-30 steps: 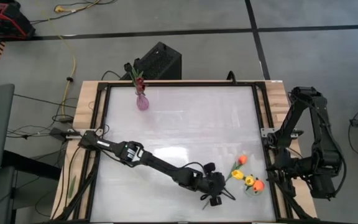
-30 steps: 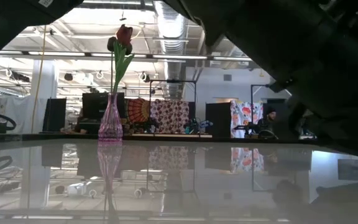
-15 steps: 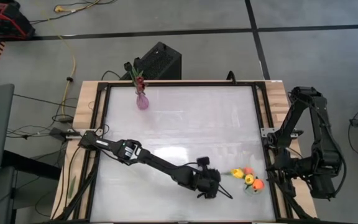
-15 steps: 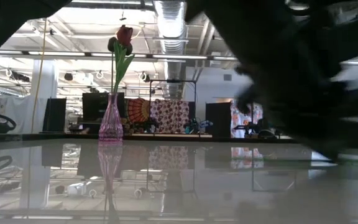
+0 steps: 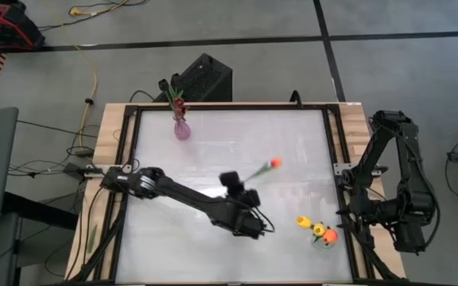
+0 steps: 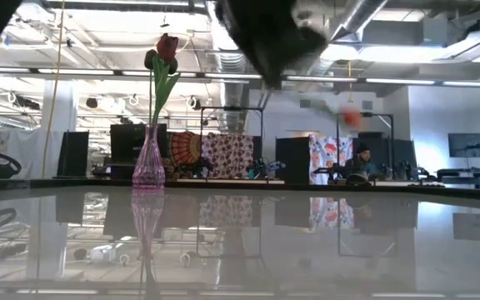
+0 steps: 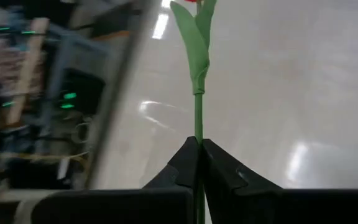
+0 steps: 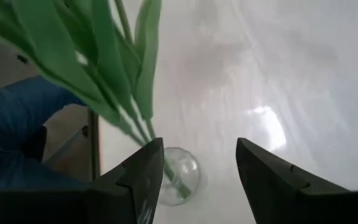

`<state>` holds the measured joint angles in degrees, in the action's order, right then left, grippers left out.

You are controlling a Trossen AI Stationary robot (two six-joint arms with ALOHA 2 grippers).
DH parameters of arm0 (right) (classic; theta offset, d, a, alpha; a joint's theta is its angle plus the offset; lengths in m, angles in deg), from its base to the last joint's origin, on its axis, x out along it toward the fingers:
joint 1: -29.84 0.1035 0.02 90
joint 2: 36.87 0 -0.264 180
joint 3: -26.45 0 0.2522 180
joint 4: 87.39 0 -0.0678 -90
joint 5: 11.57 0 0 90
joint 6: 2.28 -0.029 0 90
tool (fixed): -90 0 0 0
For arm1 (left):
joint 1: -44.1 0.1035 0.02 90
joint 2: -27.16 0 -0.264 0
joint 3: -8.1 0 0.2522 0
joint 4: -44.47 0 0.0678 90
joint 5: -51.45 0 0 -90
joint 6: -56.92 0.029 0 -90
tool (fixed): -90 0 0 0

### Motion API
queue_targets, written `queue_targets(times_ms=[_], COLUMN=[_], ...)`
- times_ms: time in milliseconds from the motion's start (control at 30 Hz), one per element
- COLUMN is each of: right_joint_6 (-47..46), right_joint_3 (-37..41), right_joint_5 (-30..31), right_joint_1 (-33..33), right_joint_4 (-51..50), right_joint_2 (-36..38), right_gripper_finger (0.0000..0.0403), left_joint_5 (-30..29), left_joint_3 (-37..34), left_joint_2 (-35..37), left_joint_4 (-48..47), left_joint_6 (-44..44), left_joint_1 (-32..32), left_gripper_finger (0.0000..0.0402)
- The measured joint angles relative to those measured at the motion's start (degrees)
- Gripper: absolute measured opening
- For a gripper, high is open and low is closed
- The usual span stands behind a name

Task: Sort flowers into vase by color
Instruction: Put the orange flower into the transparent vase

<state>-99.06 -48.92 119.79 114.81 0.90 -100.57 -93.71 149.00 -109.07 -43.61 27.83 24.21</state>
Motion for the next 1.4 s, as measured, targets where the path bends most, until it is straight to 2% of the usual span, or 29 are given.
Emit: queue_targets(times_ms=[167,300,400,467,600,733,900,1133,1233,1333,1400], right_joint_6=[1.32,1.38,2.05,6.30,13.60,22.73,32.30,48.66,56.84,64.85,69.92], right_joint_3=[-1.27,-2.10,-2.10,-2.10,-3.02,-4.33,-4.42,-4.44,-4.44,-4.44,-4.44], right_joint_5=[0.18,2.10,6.17,9.72,14.68,15.61,15.61,15.74,17.61,17.89,17.76], right_joint_1=[-1.55,-3.69,-5.67,-7.72,-13.64,-19.98,-26.73,-30.70,-31.61,-32.36,-32.68], right_joint_4=[-4.31,-9.32,-11.91,-11.77,-11.77,-11.66,-9.47,-0.24,5.04,11.93,16.12], right_joint_2=[1.23,2.02,2.99,4.11,6.74,9.28,12.49,16.20,17.94,19.59,20.17], right_gripper_finger=[0.0226,0.0226,0.0226,0.0226,0.0226,0.0226,0.0226,0.0226,0.0226,0.0226,0.0226], left_joint_5=[-6.53,-10.80,-12.43,-11.90,-6.48,0.40,16.99,20.32,23.17,24.45,28.58], left_joint_3=[0.18,0.17,0.27,0.25,0.25,-0.41,-3.80,-4.12,-4.14,-7.84,-10.71], left_joint_2=[7.41,13.07,16.38,17.72,20.26,20.99,23.17,23.46,23.46,23.65,23.49], left_joint_4=[-9.45,-7.86,-4.47,-1.11,8.33,20.35,36.84,48.04,54.02,65.39,71.70], left_joint_6=[-7.39,-7.13,-3.75,-0.23,9.92,21.49,31.62,38.21,40.32,43.73,44.95], left_joint_1=[-0.36,-1.61,-2.11,-2.13,-1.81,-0.53,3.09,5.01,5.64,6.13,6.51], left_gripper_finger=[0.0000,0.0000,0.0000,0.0000,0.0000,0.0000,0.0000,0.0000,0.0000,0.0000,0.0000])
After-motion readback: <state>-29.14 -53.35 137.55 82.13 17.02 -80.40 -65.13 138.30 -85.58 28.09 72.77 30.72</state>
